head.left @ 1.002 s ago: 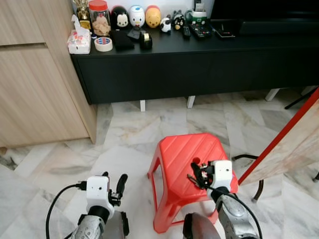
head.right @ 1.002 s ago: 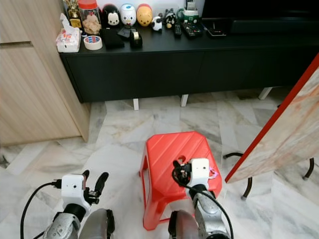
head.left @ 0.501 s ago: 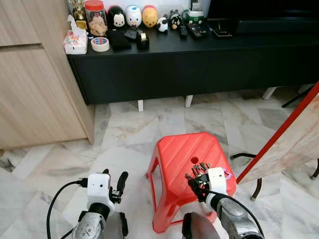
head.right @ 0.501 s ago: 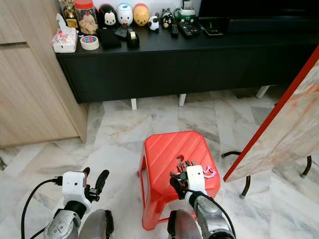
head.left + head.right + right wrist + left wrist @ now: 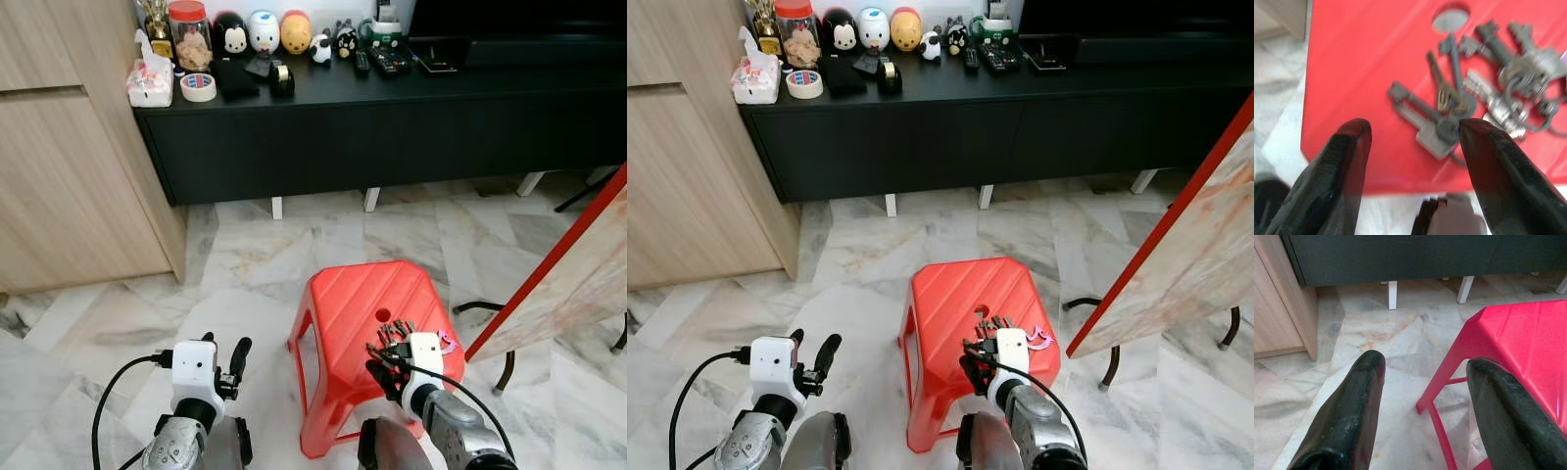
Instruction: Hang keys on a hook
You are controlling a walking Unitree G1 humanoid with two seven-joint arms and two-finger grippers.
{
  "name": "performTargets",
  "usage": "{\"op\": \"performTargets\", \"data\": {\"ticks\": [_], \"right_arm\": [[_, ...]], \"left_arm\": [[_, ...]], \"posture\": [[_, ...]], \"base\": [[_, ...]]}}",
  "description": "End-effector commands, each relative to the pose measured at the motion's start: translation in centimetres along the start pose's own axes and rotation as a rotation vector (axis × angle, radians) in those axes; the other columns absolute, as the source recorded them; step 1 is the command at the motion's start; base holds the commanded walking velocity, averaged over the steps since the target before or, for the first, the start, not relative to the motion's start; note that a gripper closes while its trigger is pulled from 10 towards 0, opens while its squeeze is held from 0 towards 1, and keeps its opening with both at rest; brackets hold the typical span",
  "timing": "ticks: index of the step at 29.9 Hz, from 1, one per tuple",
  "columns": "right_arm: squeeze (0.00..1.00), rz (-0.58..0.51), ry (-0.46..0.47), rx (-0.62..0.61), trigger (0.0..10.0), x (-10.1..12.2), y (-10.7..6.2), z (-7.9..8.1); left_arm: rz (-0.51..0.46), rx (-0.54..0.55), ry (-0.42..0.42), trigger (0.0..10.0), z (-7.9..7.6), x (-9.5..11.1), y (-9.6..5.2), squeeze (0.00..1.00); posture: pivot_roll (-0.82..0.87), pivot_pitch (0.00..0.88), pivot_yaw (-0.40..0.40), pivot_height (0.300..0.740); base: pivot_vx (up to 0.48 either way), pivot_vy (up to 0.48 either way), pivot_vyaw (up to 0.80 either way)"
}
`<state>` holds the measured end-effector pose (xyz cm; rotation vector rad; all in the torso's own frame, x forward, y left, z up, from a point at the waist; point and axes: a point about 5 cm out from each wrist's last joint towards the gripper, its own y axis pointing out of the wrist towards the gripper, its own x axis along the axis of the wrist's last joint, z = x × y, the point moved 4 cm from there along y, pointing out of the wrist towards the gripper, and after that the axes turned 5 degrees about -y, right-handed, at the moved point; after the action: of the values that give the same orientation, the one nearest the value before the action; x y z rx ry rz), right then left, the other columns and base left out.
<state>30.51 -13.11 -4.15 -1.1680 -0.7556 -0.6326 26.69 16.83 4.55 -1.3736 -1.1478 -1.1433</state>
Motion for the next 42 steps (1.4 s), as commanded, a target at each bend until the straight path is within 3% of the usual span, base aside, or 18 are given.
{"op": "performTargets", "data": {"ticks": [1, 7, 14, 19, 24, 25, 26, 35, 42], "right_arm": [[0.0, -0.015, 0.021, -0.02, 10.0, 0.2, -0.1, -0.5], [0.0, -0.073, 0.047, -0.018, 10.0, 1.6, 0.0, -0.7], [0.0, -0.064, 0.037, -0.021, 10.0, 1.3, 0.0, -0.8], [0.0, -0.047, 0.025, -0.092, 10.0, 0.9, -0.4, -2.3], [0.0, -0.026, -0.062, -0.125, 10.0, 1.1, -0.4, -2.8], [0.0, -0.013, -0.153, -0.15, 10.0, 1.5, -0.4, -3.3], [0.0, -0.013, -0.182, -0.161, 10.0, 1.7, -0.4, -3.6], [0.0, 0.054, -0.306, -0.218, 10.0, 1.5, -0.7, -5.1], [0.0, 0.073, -0.316, -0.2, 10.0, 1.3, -0.6, -4.9]], "left_arm": [[0.023, 0.004, 0.007, 10.0, 0.1, -0.5, 0.0, 0.0], [0.02, 0.008, 0.011, 10.0, 0.1, -0.4, 0.1, 0.0], [0.019, 0.007, 0.012, 10.0, 0.1, -0.4, 0.3, 0.0], [0.016, 0.01, 0.01, 10.0, 0.1, -0.4, 0.5, 0.0], [0.016, 0.011, 0.008, 10.0, 0.1, -0.4, 0.6, 0.0], [0.015, 0.012, 0.005, 10.0, 0.1, -0.3, 0.6, 0.0], [0.014, 0.012, 0.003, 10.0, 0.1, -0.3, 0.6, 0.0], [0.013, 0.016, -0.001, 10.0, 0.1, -0.4, 0.6, 0.0], [0.014, 0.016, -0.001, 10.0, 0.1, -0.4, 0.5, 0.0]], "posture": [[0.08, 0.109, -0.095, 0.621], [0.08, 0.106, -0.096, 0.621], [0.08, 0.102, -0.098, 0.621], [0.07, 0.097, -0.097, 0.621], [0.07, 0.094, -0.096, 0.621], [0.07, 0.093, -0.096, 0.621], [0.07, 0.093, -0.096, 0.621], [0.08, 0.098, -0.095, 0.621], [0.08, 0.103, -0.093, 0.621]], "base": [[0.0, 0.0, 0.0], [0.0, 0.0, 0.0], [0.0, 0.0, 0.0], [0.0, 0.0, 0.0], [0.0, 0.0, 0.0], [0.0, 0.0, 0.0], [0.0, 0.0, 0.0], [0.0, 0.0, 0.0], [0.0, 0.0, 0.0]]}}
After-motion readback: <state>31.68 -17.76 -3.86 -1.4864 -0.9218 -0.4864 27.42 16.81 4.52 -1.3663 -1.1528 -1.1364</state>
